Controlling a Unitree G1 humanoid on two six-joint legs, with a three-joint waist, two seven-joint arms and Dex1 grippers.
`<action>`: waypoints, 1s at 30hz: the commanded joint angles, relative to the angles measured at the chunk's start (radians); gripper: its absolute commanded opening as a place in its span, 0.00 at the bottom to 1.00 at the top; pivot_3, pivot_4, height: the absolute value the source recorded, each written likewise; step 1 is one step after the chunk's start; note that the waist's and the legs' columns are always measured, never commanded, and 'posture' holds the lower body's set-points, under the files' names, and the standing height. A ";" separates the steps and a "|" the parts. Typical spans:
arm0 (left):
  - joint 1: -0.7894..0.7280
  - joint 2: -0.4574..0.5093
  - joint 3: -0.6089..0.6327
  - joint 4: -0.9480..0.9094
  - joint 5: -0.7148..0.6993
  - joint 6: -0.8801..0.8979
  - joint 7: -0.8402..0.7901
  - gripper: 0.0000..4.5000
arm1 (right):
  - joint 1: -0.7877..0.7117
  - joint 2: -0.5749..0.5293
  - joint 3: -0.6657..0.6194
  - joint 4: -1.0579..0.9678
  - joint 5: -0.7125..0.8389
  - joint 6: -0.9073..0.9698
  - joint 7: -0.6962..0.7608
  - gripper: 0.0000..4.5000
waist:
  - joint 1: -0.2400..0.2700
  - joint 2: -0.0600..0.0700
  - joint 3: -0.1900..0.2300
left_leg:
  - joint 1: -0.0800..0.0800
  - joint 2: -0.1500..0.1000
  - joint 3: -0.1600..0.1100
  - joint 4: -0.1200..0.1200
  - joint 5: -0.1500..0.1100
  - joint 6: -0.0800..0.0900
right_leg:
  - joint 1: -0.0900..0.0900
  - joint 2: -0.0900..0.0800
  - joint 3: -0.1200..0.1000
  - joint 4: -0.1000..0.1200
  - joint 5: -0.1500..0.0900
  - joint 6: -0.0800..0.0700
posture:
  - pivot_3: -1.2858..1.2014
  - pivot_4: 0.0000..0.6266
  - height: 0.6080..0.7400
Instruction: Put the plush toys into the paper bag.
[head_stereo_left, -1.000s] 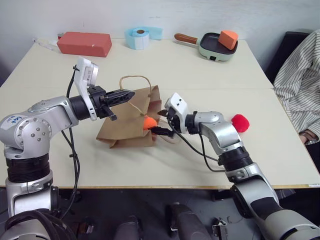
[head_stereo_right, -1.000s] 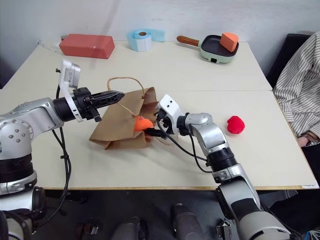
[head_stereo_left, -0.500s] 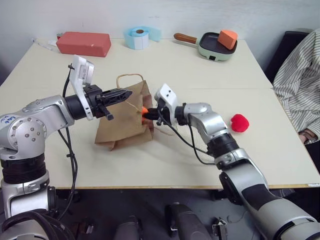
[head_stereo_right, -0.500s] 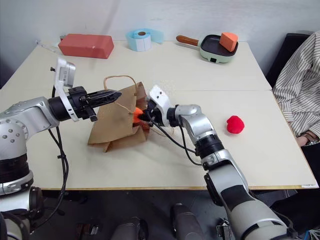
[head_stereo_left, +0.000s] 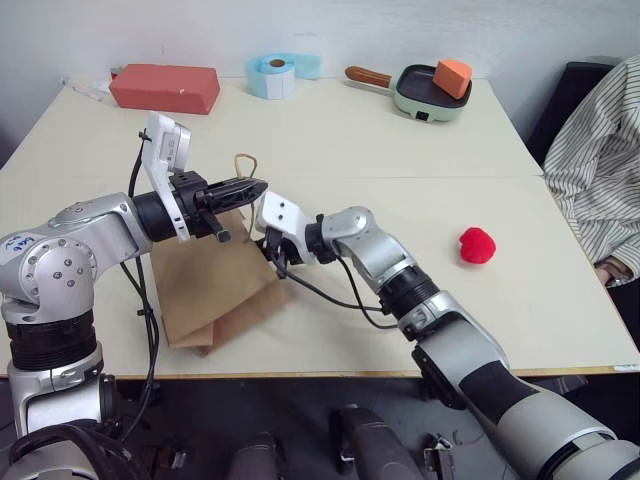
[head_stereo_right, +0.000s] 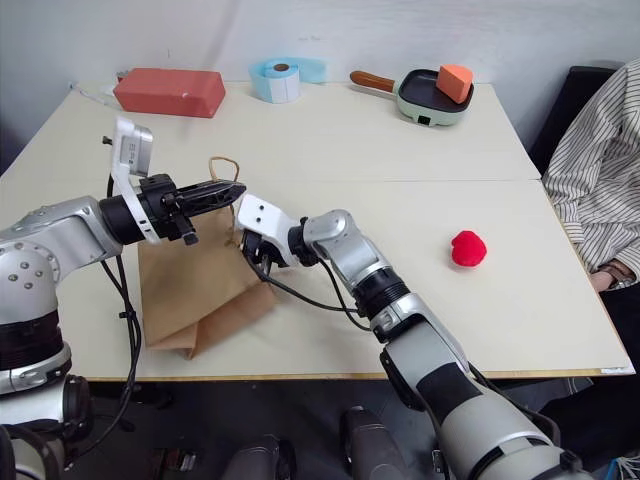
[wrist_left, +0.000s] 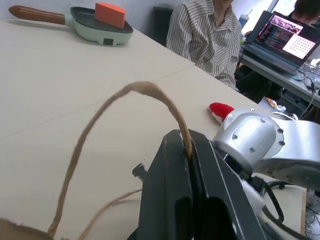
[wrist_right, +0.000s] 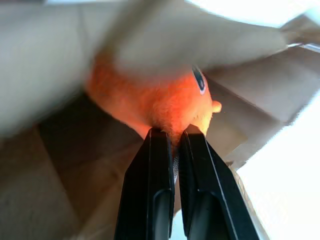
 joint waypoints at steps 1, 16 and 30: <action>-0.011 0.003 0.012 -0.011 -0.006 -0.024 -0.015 0.00 | -0.002 -0.011 -0.019 -0.013 -0.009 -0.036 -0.009 0.01 | 0.000 0.000 0.000 | 0.000 0.000 0.000 0.000 0.000 0.000 | 0.000 0.000 0.000 0.000 0.000 0.000 | 0.52 0.24 1.00; -0.010 -0.035 0.068 0.010 -0.083 -0.034 -0.045 0.00 | 0.258 -0.281 -0.213 -0.686 0.222 0.486 -0.032 0.33 | 0.015 0.000 0.000 | -0.001 0.000 -0.001 -0.001 0.000 0.000 | 0.000 0.000 0.000 -0.002 0.000 0.000 | 0.52 0.24 1.00; -0.027 -0.044 0.034 0.024 -0.123 -0.031 -0.054 0.00 | 0.369 -0.317 -0.245 -0.855 0.282 0.588 -0.196 1.00 | 0.023 0.000 0.000 | 0.000 0.000 -0.001 -0.001 0.000 0.000 | 0.000 0.000 0.001 -0.003 0.000 0.000 | 0.52 0.24 1.00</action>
